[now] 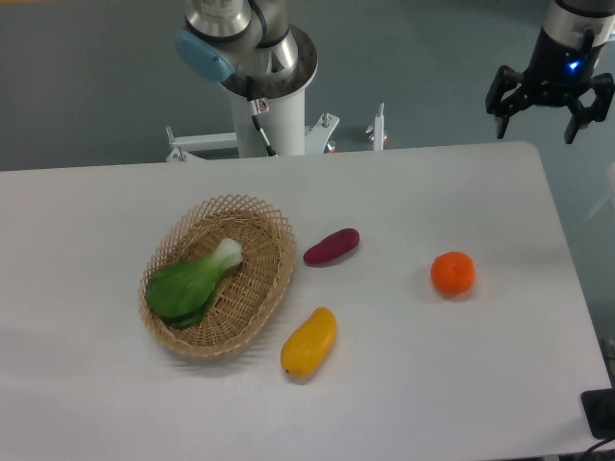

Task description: Pick up the orange from the table

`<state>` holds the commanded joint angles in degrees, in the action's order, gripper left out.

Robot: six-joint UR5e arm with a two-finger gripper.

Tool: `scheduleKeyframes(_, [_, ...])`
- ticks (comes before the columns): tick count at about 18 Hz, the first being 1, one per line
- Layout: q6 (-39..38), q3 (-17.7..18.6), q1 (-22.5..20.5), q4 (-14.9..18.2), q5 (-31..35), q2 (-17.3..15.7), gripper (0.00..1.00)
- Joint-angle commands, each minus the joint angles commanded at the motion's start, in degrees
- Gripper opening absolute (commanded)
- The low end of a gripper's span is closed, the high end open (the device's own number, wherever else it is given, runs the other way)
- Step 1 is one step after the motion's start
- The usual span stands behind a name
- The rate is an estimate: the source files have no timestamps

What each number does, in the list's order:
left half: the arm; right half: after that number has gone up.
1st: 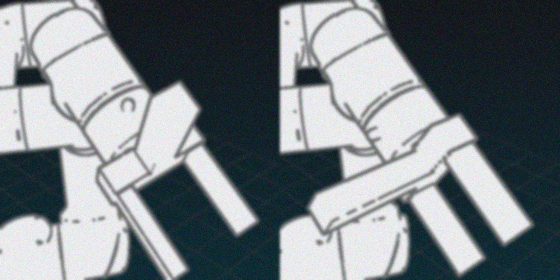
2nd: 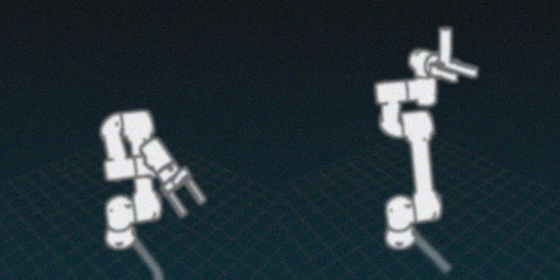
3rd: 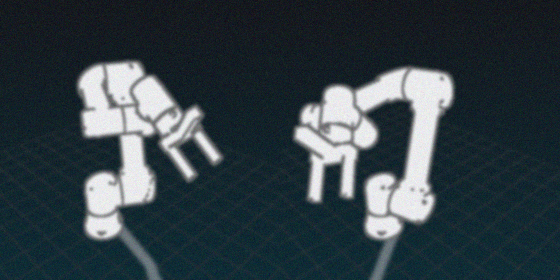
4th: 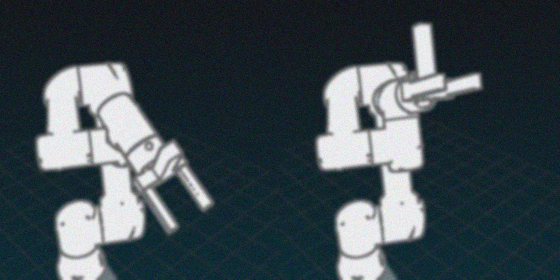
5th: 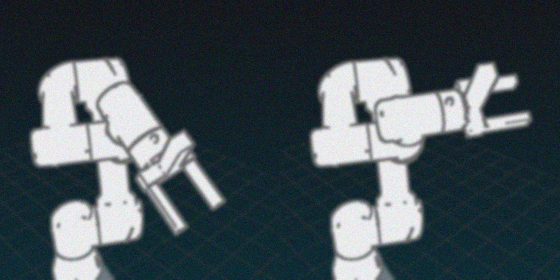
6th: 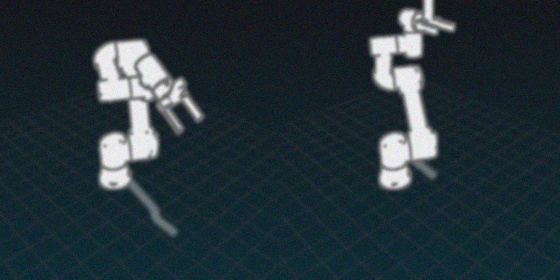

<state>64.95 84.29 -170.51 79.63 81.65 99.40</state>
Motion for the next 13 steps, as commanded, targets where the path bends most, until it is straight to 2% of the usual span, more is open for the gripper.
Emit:
scheduleKeyframes(5, [-0.3, 0.4, 1.3, -1.1, 0.1, 0.1, 1.0])
scheduleKeyframes(7, [0.0, 1.7, 2.5, -6.3, 0.1, 1.0, 1.0])
scheduleKeyframes(8, [-0.1, 3.1, 3.4, -10.9, 0.2, 1.7, 1.0])
scheduleKeyframes(9, [-0.4, 6.5, 4.0, -17.8, 0.5, 1.4, 1.0])
scheduleKeyframes(10, [-0.6, 9.2, 4.1, -21.2, 1.1, 1.1, 1.0])
scheduleKeyframes(11, [-0.7, 11.1, 4.3, -23.5, 1.9, 1.0, 1.0])
scheduleKeyframes(13, [-1.4, 12.4, 4.5, -24.2, 2.6, 1.1, 1.0])
